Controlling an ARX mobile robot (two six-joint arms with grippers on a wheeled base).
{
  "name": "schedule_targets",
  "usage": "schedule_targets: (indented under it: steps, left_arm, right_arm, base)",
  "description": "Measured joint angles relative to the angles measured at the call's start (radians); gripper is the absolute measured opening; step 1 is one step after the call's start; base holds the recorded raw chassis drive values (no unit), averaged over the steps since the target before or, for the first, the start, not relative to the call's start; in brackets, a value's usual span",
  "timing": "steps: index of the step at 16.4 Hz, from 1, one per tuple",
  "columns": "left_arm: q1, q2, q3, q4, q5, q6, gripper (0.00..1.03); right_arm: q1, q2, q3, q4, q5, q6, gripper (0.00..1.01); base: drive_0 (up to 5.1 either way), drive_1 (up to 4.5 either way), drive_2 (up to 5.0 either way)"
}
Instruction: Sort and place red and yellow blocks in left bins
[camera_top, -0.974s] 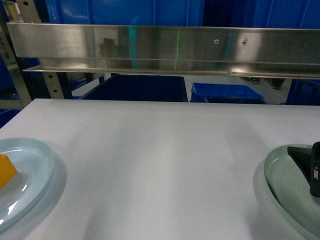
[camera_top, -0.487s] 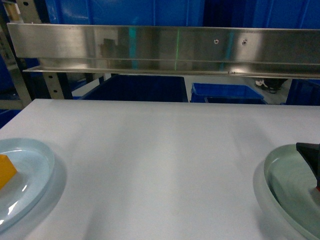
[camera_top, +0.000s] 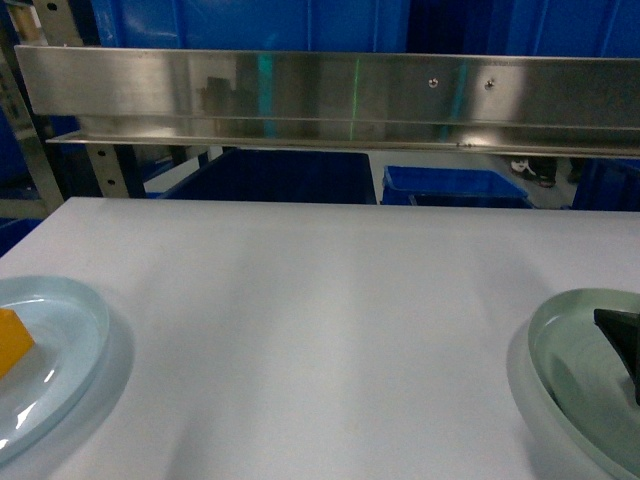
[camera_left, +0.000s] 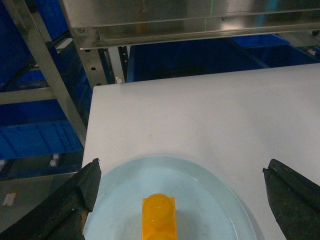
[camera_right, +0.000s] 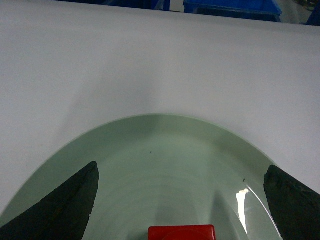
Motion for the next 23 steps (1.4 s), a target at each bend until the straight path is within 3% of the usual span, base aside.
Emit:
schedule_targets:
  steps: [23]
  left_arm:
    - [0.000, 0.000, 0.000, 0.000, 0.000, 0.000, 0.98]
  right_arm:
    - [0.033, 0.059, -0.046, 0.103, 0.068, 0.042, 0.98]
  base:
    - [0.0, 0.00, 0.0]
